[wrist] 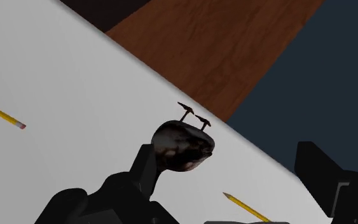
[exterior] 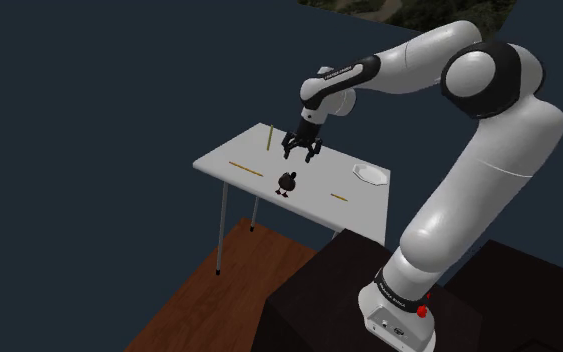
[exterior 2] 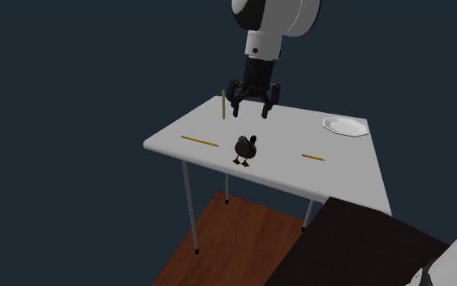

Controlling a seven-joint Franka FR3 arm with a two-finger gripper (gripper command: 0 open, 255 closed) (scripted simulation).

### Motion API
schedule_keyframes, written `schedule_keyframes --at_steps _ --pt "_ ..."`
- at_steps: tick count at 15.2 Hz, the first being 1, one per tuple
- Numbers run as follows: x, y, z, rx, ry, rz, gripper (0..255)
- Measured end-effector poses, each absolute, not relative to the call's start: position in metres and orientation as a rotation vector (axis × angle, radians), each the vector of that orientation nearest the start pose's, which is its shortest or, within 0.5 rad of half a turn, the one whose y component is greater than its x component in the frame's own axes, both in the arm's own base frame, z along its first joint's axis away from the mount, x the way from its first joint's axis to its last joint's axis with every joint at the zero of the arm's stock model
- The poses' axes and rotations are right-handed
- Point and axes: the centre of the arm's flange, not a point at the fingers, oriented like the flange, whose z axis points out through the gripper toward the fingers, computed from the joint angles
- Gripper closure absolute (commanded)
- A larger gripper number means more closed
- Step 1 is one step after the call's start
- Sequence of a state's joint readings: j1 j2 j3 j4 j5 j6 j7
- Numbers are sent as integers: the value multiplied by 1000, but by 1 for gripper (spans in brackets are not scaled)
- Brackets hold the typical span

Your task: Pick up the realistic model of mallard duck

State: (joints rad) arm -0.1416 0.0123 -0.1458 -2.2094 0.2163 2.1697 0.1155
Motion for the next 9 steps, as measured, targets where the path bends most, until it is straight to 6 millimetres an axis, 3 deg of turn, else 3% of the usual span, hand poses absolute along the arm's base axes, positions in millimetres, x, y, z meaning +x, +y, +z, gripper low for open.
schedule_keyframes --at_steps 9 --pt "556 -222 295 -2762 1025 66 0"
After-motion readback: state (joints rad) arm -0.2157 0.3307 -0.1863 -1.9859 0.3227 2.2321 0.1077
